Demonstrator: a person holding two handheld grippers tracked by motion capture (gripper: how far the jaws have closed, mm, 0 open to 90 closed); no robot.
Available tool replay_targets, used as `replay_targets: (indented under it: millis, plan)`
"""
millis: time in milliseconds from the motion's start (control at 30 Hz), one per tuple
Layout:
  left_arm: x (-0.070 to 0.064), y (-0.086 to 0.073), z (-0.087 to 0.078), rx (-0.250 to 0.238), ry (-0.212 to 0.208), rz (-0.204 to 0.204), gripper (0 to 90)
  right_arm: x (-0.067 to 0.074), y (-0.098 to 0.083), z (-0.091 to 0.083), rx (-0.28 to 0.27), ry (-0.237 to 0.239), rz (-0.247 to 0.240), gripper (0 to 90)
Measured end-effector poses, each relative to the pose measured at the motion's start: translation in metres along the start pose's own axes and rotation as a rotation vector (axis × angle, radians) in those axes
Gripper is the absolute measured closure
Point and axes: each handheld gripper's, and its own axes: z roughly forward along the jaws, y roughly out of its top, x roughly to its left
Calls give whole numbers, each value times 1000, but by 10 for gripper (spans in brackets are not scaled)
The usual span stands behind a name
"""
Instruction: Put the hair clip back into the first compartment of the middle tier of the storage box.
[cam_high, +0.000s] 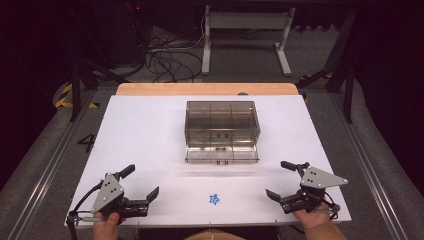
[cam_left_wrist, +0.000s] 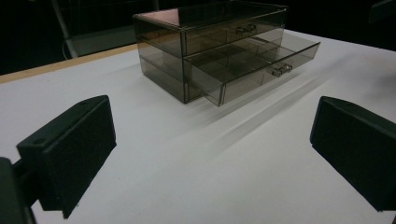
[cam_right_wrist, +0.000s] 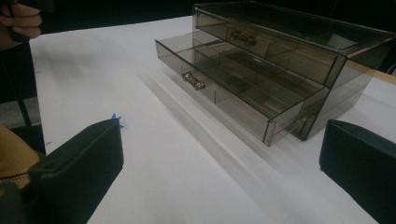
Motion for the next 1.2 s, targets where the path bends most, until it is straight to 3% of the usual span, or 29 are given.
replay_targets:
  millis: [200,300,433,567,933,1200]
  plan:
    - [-1,0,0,3,-1,9,9,0,0,0,-5,14,2,0]
    - [-1,0,-1,4,4,17,10,1,-1,3,8,42,8,0]
    - [-1,0,-2,9,2,28,9,2,0,3,-21,42,-4,0]
    - [-1,0,-2,11,8,26,8,2,0,3,-15,41,2,0]
    - [-1,0,-3,21,9,33,9,-1,0,7,46,67,44,1]
    - [-1,-1,-3,22,6,39,9,1,6,9,66,71,45,25]
